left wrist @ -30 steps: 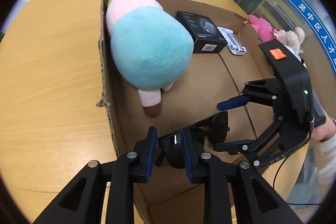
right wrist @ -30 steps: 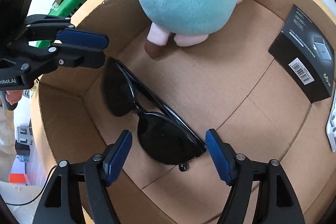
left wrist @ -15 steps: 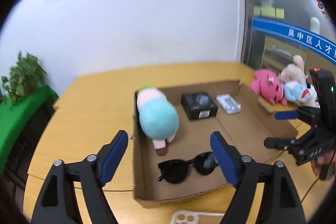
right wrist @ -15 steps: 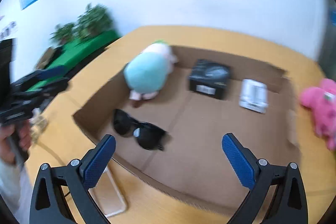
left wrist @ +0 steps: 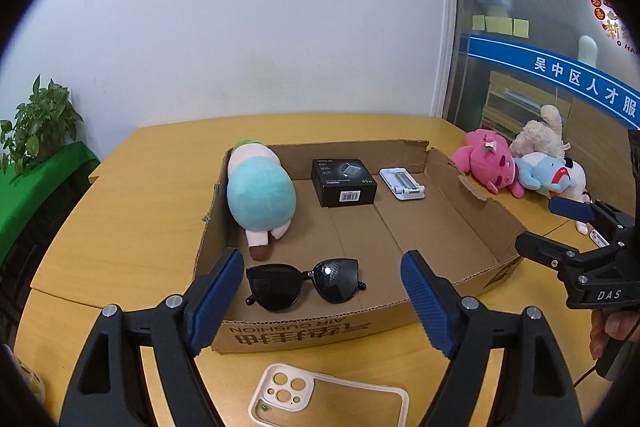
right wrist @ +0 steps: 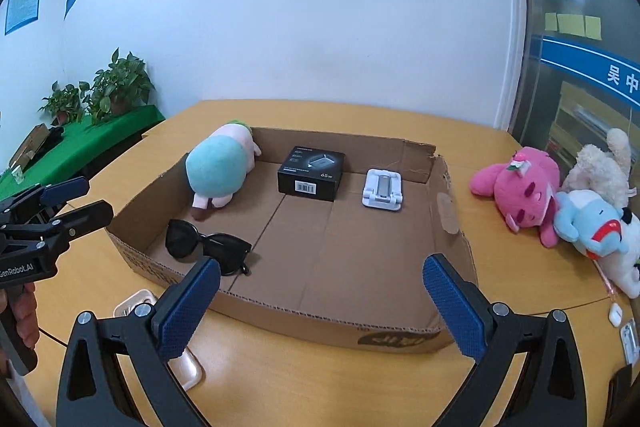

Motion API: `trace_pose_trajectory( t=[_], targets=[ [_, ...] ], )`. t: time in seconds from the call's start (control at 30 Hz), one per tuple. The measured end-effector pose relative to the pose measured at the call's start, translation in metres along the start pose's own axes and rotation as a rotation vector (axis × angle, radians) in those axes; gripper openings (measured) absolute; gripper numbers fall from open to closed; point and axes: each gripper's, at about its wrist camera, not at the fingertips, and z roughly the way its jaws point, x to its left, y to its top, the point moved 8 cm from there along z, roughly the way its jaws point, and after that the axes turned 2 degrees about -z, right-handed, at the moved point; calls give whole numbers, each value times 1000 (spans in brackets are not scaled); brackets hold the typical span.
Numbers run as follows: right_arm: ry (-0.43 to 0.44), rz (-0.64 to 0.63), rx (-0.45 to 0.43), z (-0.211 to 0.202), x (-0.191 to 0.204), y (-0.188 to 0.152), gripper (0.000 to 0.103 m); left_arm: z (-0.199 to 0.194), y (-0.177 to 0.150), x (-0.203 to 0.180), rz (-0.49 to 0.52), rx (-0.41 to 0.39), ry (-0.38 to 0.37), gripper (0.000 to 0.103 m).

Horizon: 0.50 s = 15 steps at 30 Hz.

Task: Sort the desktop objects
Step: 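Move both tools to the clear phone case and close on its rim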

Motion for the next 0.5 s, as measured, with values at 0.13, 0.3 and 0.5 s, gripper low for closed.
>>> trace_pose_trajectory(
  t=[0.13, 0.3, 0.5],
  targets=[
    [3, 0, 20, 3, 3, -9, 103, -2, -7, 5, -8, 8, 2, 81],
    [50, 1, 55, 9, 21, -25, 103, 3, -26, 20, -18, 62, -1, 81],
    [226, -10, 187, 33, 69, -78, 103, 19, -63, 41, 4, 165, 19, 80]
  ],
)
